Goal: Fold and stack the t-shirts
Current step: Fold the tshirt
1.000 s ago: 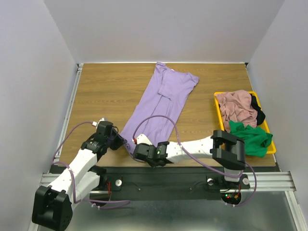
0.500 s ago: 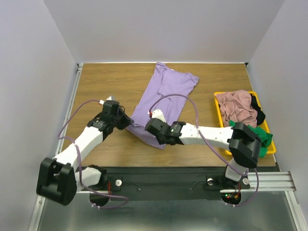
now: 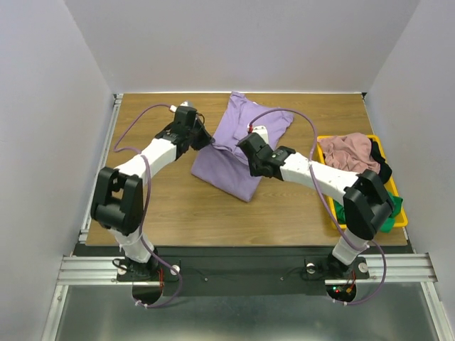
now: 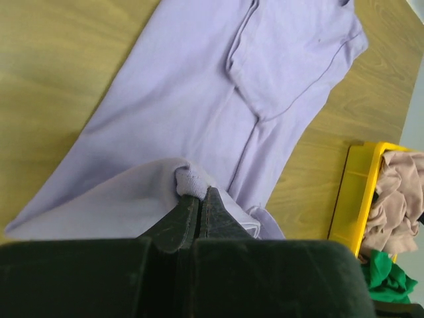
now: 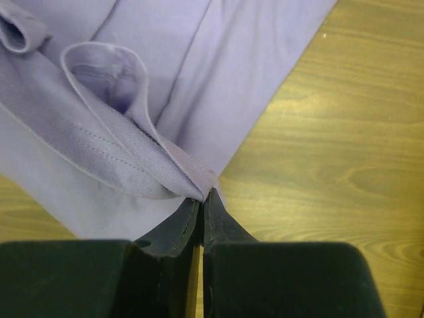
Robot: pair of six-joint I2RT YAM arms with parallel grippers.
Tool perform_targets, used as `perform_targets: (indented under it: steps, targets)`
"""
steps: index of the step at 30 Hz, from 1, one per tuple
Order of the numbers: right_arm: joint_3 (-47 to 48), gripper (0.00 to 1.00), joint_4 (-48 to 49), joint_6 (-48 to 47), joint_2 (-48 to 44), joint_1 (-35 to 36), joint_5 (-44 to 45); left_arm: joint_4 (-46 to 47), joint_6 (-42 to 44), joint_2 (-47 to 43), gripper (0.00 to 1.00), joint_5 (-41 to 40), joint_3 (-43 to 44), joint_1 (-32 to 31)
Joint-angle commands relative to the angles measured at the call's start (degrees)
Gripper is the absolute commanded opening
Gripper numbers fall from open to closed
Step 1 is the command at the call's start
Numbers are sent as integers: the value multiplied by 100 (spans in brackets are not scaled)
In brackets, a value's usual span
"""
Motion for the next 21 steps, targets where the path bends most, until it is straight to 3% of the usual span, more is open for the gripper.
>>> perform_targets:
  steps: [1, 12, 14, 16, 17, 18, 19, 20, 21]
  targets:
    - [351, 0, 353, -343, 153, -257, -184, 44, 366, 590, 0, 158, 872, -28]
    - [782, 1, 644, -809, 759, -1093, -931, -485, 525, 1777, 0, -26, 2007, -28]
    - [826, 8, 653, -827, 873, -1172, -940, -580, 542, 1918, 0, -52, 2130, -19]
    - [896, 19, 653, -853, 935, -1207, -940, -739, 612, 2067, 27, -122, 2384, -19]
    - [940, 28, 653, -845, 1005, -1251, -862, -870, 630, 2103, 47, -140, 2455, -28]
    - [966, 32, 653, -845, 1023, -1260, -817, -906, 656, 2120, 54, -149, 2508, -28]
    - [1019, 38, 653, -845, 1032, -1286, -782, -968, 726, 2103, 69, -158, 2613, -28]
    - [1028, 56, 644, -845, 989, -1304, -791, -994, 779, 2059, 98, -132, 2623, -28]
    - [1028, 62, 644, -845, 945, -1304, -773, -995, 788, 2007, 98, -132, 2605, -19]
